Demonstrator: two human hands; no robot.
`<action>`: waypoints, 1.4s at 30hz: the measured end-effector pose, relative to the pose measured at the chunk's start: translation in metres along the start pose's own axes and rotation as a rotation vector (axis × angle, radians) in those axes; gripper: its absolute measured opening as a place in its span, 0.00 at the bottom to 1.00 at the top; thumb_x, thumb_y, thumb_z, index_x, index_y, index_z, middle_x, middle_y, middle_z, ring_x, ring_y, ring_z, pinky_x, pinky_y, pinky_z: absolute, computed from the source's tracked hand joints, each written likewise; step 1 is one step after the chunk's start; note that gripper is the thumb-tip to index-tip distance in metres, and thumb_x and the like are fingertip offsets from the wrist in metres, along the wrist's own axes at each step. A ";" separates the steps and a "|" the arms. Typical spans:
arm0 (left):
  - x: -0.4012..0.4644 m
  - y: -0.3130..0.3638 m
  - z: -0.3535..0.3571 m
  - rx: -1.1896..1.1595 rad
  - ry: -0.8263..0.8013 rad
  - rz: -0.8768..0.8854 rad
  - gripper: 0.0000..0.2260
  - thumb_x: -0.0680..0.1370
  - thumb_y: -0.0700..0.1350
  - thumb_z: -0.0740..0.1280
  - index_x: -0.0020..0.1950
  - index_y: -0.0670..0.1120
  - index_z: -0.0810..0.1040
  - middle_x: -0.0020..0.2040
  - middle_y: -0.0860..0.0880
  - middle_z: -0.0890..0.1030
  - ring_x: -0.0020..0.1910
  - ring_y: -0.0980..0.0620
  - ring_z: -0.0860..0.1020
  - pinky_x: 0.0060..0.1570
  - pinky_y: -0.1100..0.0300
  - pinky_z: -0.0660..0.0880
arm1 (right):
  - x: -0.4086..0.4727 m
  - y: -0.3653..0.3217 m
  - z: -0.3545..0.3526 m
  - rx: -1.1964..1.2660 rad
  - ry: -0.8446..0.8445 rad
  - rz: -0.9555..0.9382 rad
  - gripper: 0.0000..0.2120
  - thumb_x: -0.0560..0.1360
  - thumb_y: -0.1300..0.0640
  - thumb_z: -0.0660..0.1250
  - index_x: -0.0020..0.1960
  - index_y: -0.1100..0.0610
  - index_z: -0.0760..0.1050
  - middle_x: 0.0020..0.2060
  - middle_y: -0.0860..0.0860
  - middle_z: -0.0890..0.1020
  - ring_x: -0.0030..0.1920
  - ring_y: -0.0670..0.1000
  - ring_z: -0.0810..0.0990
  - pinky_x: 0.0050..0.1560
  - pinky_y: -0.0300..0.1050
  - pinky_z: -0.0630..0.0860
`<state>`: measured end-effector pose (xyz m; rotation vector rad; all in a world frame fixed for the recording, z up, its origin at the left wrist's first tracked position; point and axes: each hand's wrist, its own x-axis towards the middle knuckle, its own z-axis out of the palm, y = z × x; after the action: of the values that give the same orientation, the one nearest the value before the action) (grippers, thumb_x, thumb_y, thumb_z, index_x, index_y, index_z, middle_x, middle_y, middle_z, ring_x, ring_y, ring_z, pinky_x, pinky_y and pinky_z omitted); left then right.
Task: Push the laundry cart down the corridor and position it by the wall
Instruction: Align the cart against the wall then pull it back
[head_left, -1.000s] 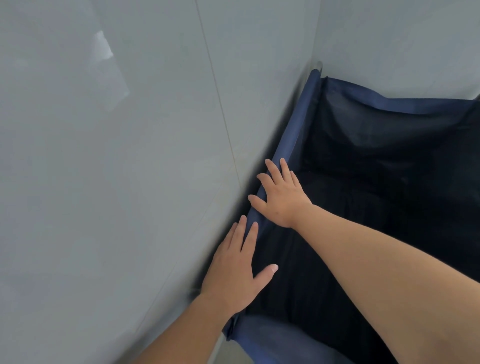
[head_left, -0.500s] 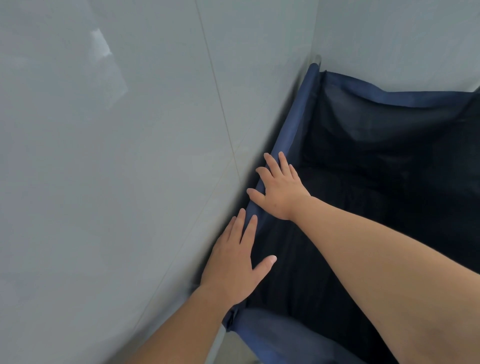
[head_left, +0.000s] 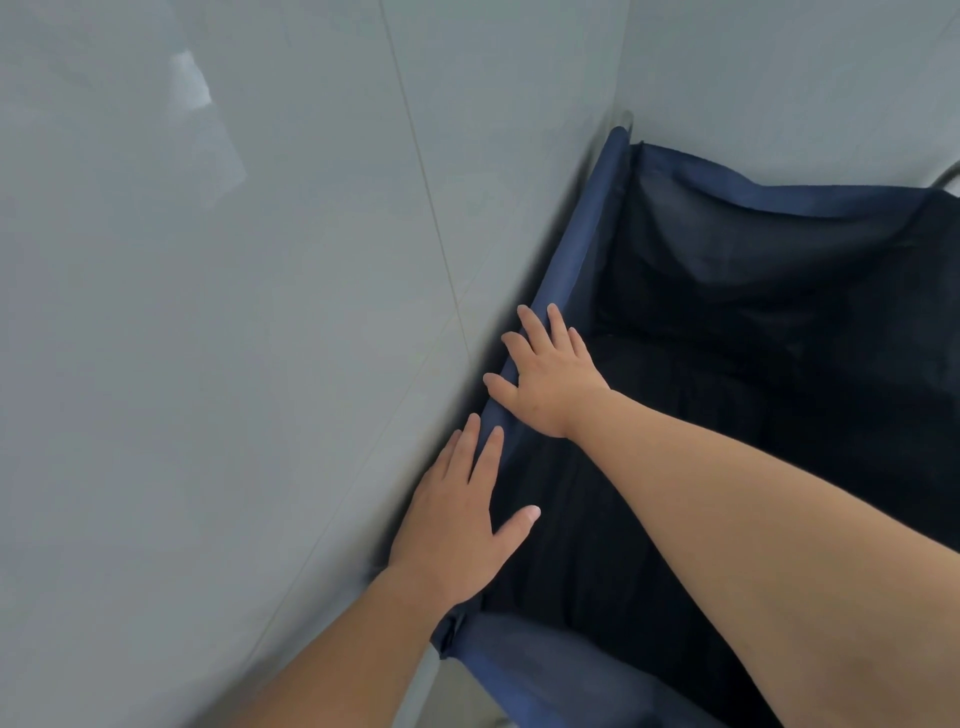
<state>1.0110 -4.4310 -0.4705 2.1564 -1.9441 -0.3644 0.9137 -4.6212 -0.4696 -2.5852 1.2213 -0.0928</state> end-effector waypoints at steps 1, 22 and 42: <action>0.000 0.000 0.000 0.001 -0.004 0.000 0.38 0.75 0.72 0.46 0.78 0.55 0.37 0.78 0.54 0.37 0.78 0.53 0.43 0.72 0.59 0.46 | -0.001 -0.002 -0.001 -0.005 -0.009 0.008 0.34 0.76 0.34 0.44 0.75 0.52 0.57 0.79 0.53 0.45 0.76 0.60 0.37 0.73 0.61 0.44; 0.012 0.030 -0.044 -0.078 -0.039 0.132 0.41 0.71 0.71 0.55 0.79 0.56 0.44 0.80 0.56 0.48 0.77 0.58 0.49 0.73 0.57 0.54 | -0.118 0.026 -0.047 0.154 0.145 0.002 0.37 0.75 0.32 0.57 0.76 0.52 0.58 0.76 0.51 0.60 0.76 0.52 0.54 0.72 0.51 0.55; 0.000 0.072 -0.088 -0.118 -0.131 0.369 0.44 0.67 0.78 0.56 0.76 0.64 0.41 0.77 0.66 0.45 0.73 0.68 0.46 0.73 0.58 0.54 | -0.280 0.073 -0.121 0.165 0.246 0.240 0.38 0.73 0.31 0.60 0.76 0.48 0.57 0.76 0.45 0.60 0.74 0.45 0.54 0.70 0.41 0.53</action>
<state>0.9716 -4.4392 -0.3639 1.6936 -2.2710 -0.5459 0.6580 -4.4779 -0.3567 -2.3175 1.5298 -0.4526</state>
